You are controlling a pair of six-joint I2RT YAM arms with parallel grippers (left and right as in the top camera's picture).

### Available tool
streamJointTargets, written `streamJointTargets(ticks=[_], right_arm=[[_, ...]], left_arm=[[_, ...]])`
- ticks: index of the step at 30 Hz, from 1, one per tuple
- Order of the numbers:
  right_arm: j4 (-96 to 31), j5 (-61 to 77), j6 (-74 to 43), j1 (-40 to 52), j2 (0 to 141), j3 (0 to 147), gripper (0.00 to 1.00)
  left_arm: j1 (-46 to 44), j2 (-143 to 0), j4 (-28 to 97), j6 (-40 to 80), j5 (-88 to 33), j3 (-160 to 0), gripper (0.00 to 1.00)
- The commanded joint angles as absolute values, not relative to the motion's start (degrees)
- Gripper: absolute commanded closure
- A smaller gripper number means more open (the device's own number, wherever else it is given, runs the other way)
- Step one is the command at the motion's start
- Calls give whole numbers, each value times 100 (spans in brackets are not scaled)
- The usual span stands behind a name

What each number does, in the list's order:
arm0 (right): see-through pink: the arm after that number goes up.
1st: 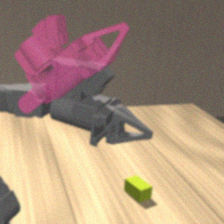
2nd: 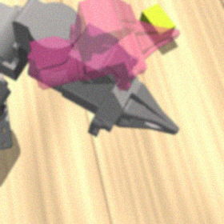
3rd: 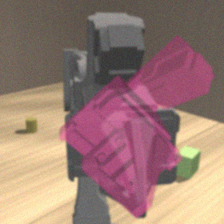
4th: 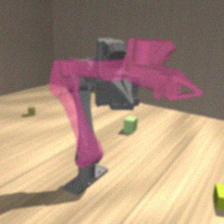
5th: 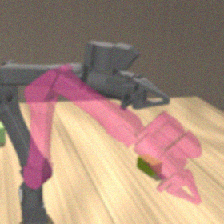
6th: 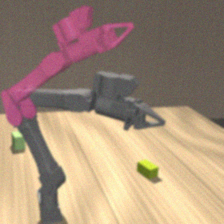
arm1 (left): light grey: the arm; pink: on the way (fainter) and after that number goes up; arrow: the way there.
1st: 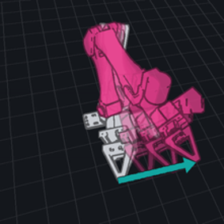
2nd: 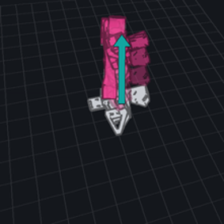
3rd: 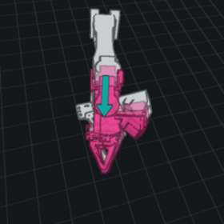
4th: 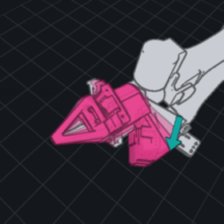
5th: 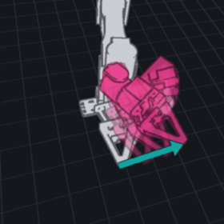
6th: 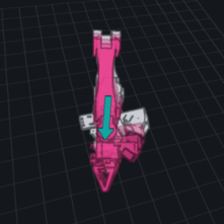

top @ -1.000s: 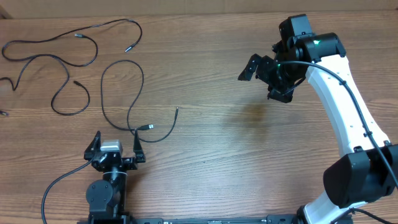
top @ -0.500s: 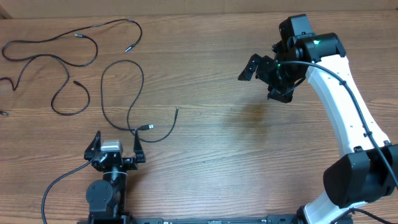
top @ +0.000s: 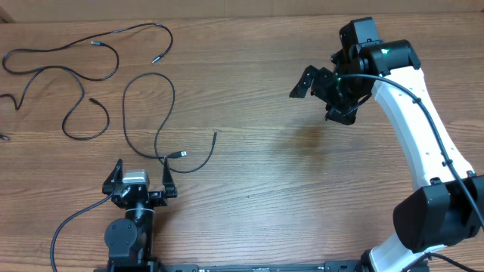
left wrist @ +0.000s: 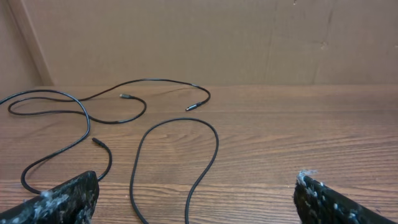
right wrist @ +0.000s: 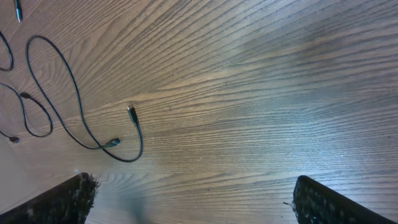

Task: Untangle cables

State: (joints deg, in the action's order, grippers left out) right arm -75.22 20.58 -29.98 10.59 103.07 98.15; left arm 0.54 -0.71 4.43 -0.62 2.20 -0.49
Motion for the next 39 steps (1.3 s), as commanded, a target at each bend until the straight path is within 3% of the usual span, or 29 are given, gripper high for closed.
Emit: streamJointTargets(ticks=[1, 16, 29, 35, 39], right_arm=[[-7502, 1741, -2971, 1052, 10241, 9907, 0], [-6335, -1540, -2965, 2206, 8945, 9006, 0], [-3979, -910, -2386, 1212, 6453, 5629, 0], [-2698, 113, -1345, 502, 4652, 4066, 0], [-2578, 117, -1295, 257, 3371, 3328, 0]], left_arm=[[106, -23, 440, -174, 189, -27, 0], [106, -25, 440, -174, 189, -27, 0], [106, -25, 440, -174, 189, -27, 1], [106, -25, 440, -174, 189, -27, 0], [106, -25, 440, -174, 189, -27, 0]])
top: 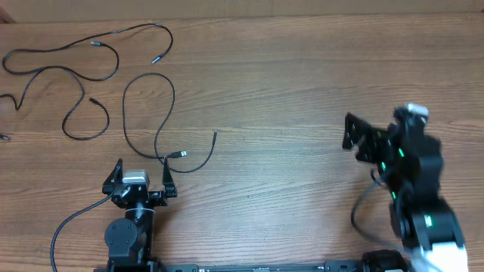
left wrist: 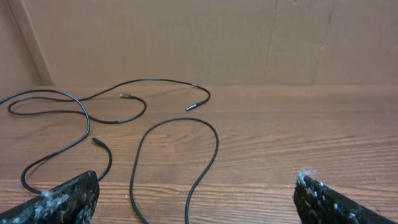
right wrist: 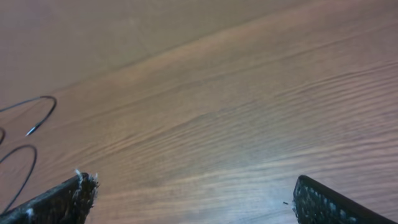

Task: Untangle cables

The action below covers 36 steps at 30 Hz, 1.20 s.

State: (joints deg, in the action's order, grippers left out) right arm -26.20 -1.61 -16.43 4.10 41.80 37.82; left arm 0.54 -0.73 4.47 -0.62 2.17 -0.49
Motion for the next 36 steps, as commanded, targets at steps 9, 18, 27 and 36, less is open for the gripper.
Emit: streamJointTargets(ticks=[9, 18, 27, 36], right_arm=[[-2488, 148, -591, 242, 2320, 2738, 0], [-1424, 635, -572, -196, 1125, 1594, 0], [75, 655, -574, -204, 530, 552, 0], [301, 657, -572, -189, -1, 187, 0]], left_arm=[[106, -25, 440, -174, 189, -30, 0], [106, -25, 440, -174, 189, -27, 0], [106, -25, 440, -174, 189, -27, 0], [106, -25, 440, -174, 189, -27, 0]])
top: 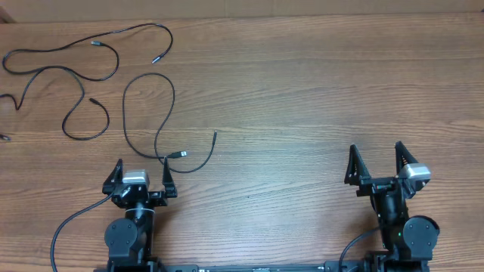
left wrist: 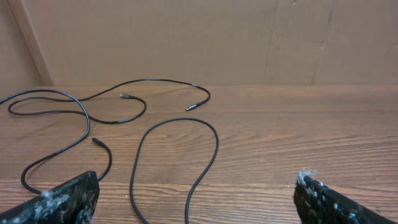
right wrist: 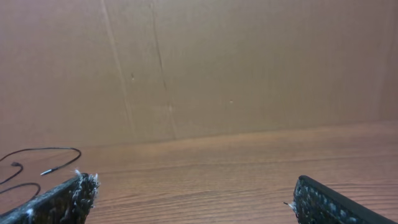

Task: Untangle cables

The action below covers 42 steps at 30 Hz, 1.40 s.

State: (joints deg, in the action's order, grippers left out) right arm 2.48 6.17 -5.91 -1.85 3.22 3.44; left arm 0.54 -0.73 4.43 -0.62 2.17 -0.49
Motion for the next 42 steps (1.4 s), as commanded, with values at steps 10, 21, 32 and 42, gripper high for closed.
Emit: streamJointTargets(ticks=[10, 21, 32, 42], right_arm=[[-303, 652, -561, -102, 12, 43, 0], [-445, 506, -550, -126, 16, 47, 0], [-480, 475, 801, -115, 16, 47, 0], [-491, 346, 563, -113, 16, 49, 0]], left_arm=[[106, -25, 440, -174, 191, -27, 0], [106, -25, 440, -174, 189, -27, 0], [106, -25, 438, -174, 189, -27, 0], [106, -25, 438, -174, 189, -27, 0]])
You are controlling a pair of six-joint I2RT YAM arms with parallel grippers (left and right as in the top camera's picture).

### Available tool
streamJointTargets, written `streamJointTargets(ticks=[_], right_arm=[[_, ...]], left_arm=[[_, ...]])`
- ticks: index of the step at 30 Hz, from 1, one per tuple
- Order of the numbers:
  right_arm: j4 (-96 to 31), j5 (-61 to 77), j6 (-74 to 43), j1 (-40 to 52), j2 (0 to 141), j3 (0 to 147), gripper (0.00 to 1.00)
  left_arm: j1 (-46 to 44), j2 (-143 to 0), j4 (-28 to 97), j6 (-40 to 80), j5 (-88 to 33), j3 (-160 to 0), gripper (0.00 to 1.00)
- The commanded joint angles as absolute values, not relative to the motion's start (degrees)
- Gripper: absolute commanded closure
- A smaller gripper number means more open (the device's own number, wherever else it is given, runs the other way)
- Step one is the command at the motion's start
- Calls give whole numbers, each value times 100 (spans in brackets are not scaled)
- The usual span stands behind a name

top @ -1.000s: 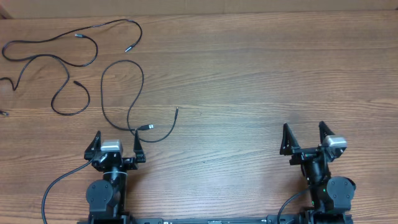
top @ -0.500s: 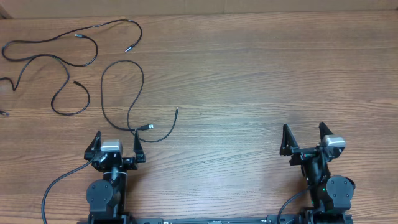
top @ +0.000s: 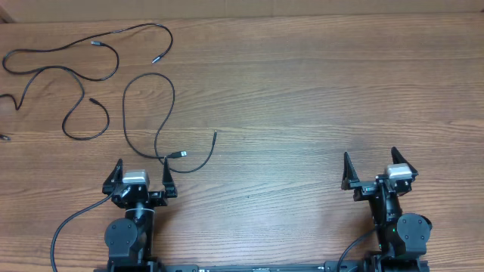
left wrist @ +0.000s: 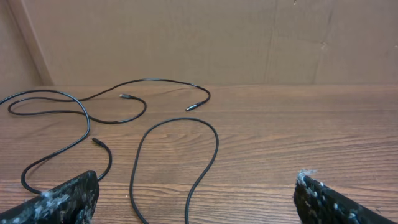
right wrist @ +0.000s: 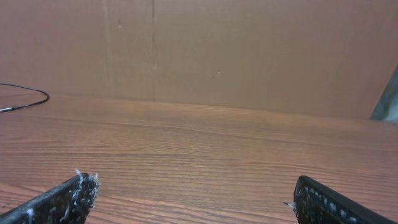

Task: Untangle cables

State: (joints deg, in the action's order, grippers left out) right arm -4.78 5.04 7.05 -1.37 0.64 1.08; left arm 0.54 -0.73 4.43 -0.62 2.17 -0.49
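Observation:
Thin black cables lie spread over the left half of the wooden table. One looped cable [top: 173,98] ends in a plug just ahead of my left gripper [top: 142,169]; in the left wrist view the looped cable [left wrist: 216,142] runs between the open fingers [left wrist: 62,199]. Farther back lie a long cable [top: 136,29] and a curled one [top: 76,113]. My left gripper [left wrist: 196,200] is open and holds nothing. My right gripper [top: 370,160] sits at the front right, open and holding nothing [right wrist: 196,200], far from the cables.
The bare wooden table [top: 302,91] stretches between the two arms. A brown cardboard wall [right wrist: 249,50] stands along the back edge. One cable end [right wrist: 25,99] shows at the far left of the right wrist view.
My right gripper sits a little further left at the front right and its camera looks more to the right. The left gripper and the cables have not moved.
My right arm was stretched out over the back right of the table, gripper open and pointing down. Then it was folded back toward the front right, then parked there facing the back wall. The left arm and cables stayed put throughout.

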Motion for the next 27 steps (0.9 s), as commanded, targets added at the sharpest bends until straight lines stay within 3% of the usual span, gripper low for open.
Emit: streamJointTargets(ticks=[1, 27], right_arm=[[-497, 294, 462, -113, 16, 49, 0], [-475, 268, 283, -108, 16, 49, 0]], left_arm=[[106, -25, 438, -174, 189, -30, 0], [106, -25, 438, -174, 189, -27, 0]])
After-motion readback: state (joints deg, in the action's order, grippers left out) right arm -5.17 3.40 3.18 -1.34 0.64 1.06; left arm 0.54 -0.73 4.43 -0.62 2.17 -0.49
